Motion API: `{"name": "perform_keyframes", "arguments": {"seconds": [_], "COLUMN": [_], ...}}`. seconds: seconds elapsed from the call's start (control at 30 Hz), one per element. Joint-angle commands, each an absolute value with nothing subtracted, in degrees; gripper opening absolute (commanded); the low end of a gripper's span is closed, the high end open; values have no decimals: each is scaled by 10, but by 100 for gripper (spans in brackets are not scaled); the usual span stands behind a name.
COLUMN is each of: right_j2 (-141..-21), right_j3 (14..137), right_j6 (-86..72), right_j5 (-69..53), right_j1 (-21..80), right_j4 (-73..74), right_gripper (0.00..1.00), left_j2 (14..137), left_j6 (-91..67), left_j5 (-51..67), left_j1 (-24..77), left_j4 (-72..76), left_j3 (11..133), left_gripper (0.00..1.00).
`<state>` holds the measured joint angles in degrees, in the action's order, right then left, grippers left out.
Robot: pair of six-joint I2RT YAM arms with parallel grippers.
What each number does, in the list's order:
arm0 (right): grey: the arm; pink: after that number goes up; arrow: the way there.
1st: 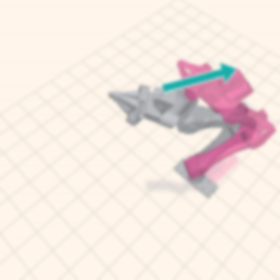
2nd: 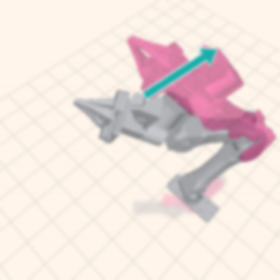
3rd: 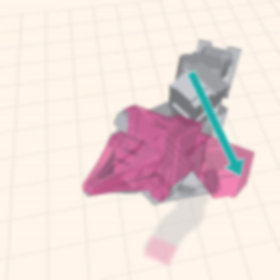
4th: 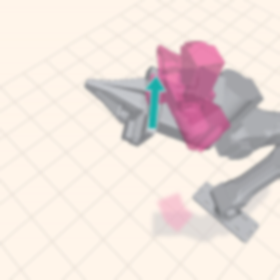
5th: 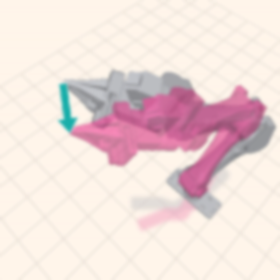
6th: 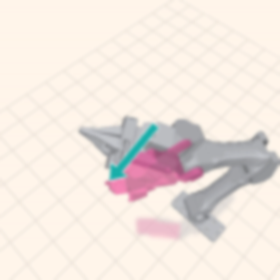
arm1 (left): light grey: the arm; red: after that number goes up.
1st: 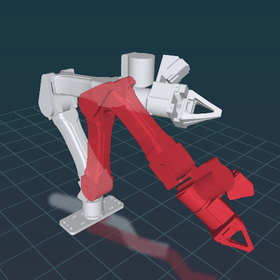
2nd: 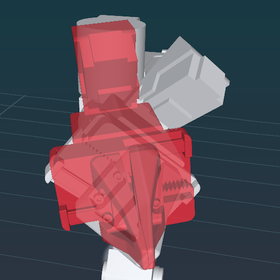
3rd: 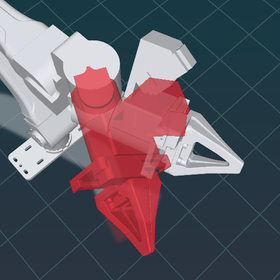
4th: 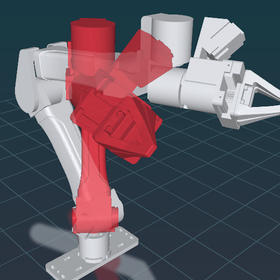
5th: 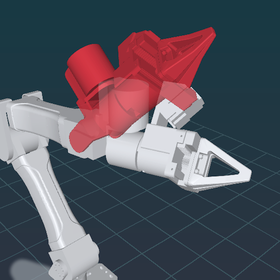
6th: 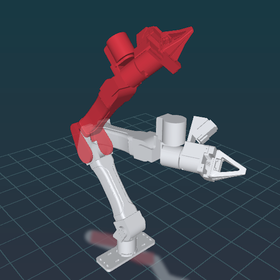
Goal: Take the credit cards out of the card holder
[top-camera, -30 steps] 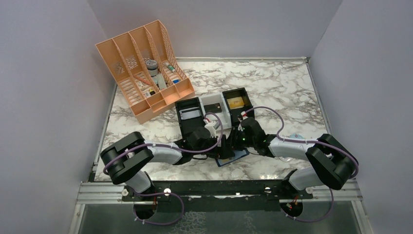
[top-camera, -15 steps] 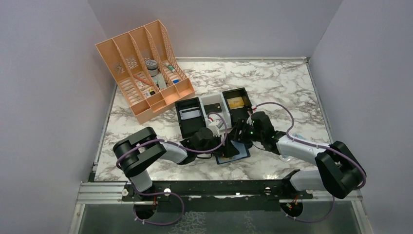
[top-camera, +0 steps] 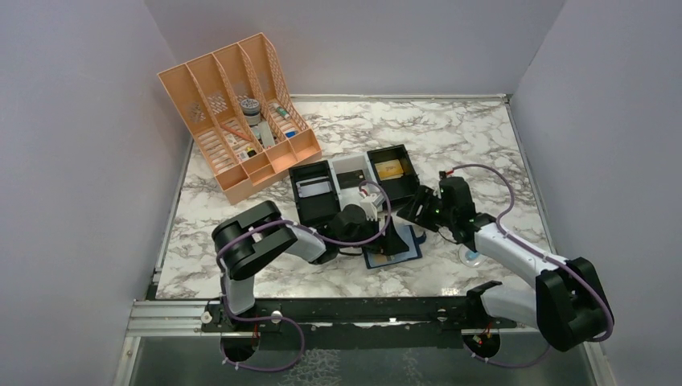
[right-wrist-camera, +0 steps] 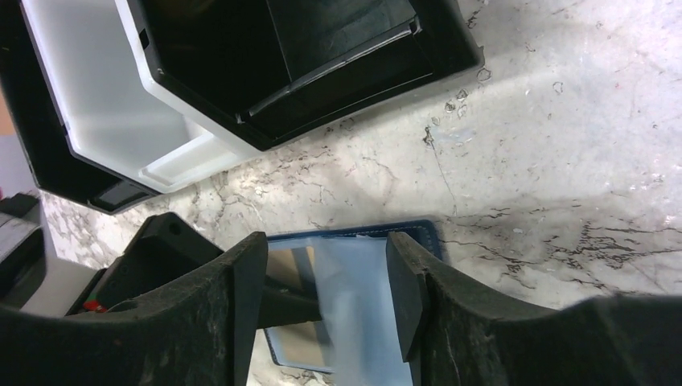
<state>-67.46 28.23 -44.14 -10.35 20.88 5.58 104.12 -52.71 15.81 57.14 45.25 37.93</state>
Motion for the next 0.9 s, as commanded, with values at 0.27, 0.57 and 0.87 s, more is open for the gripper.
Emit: {"name": "perform_keyframes", "arguments": {"seconds": [0.27,0.57,0.87], "right_j2": [-634,-697,-682], "right_j3": [289,284,305], "right_j6": [-412,-332,-353], "right_j5": [-149,-353,-240], "right_j1": [206,205,205], "right_j4": [91,72,120], "right_gripper": [31,21,20], "left_j2": [1055,940,983], "left_j6": [-497,-435,-441], "left_j5": [192,139,178], "left_j1": [579,578,584], "left_j4": [430,321,325], "left_j3": [402,396,424], "left_gripper": [72,73,67]}}
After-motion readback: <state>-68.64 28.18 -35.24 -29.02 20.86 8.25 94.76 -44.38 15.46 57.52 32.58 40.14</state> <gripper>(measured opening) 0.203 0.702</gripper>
